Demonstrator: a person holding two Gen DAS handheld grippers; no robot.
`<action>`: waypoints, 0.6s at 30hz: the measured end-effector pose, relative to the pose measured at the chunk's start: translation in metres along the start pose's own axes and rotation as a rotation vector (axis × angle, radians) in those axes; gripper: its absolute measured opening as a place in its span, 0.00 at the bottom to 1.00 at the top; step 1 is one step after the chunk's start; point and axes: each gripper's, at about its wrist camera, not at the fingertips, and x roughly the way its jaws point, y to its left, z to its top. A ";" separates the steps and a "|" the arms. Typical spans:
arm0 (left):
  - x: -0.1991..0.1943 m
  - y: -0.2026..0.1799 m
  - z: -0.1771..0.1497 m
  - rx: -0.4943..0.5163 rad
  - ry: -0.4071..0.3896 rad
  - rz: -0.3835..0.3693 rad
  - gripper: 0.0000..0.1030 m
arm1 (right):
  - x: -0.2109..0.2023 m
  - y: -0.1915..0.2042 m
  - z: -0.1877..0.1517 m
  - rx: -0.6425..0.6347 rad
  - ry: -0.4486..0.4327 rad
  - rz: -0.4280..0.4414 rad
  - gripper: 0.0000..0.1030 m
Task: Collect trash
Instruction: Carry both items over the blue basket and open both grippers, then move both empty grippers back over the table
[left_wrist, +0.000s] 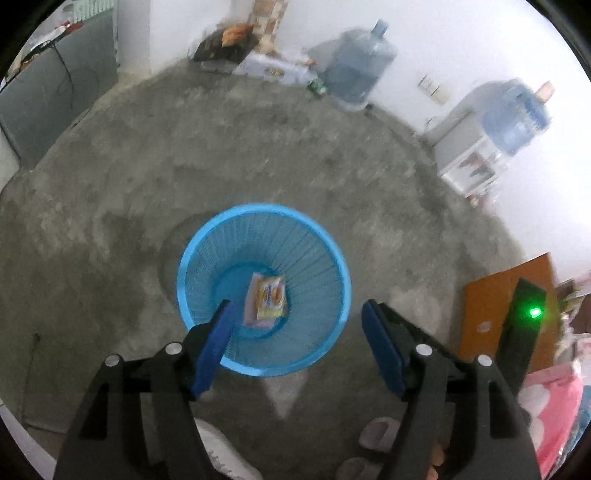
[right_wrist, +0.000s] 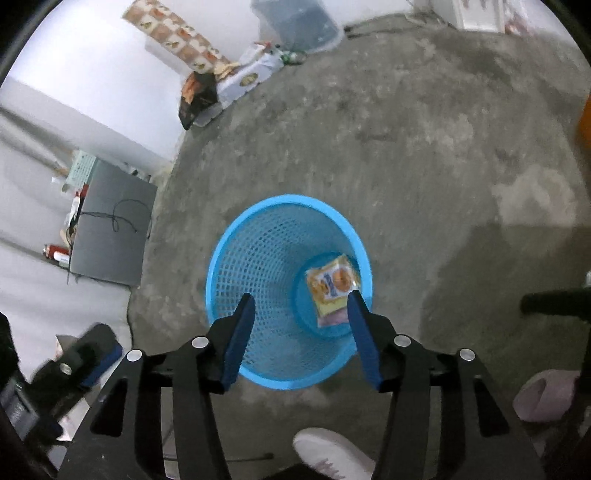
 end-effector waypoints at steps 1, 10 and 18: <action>-0.006 0.001 -0.001 -0.009 -0.010 -0.024 0.67 | -0.008 0.008 0.000 -0.032 -0.031 -0.010 0.55; -0.125 0.035 -0.045 -0.147 -0.090 -0.165 0.75 | -0.095 0.093 -0.019 -0.323 -0.323 -0.025 0.89; -0.257 0.074 -0.110 -0.209 -0.334 -0.051 0.77 | -0.144 0.152 -0.067 -0.561 -0.424 -0.001 0.92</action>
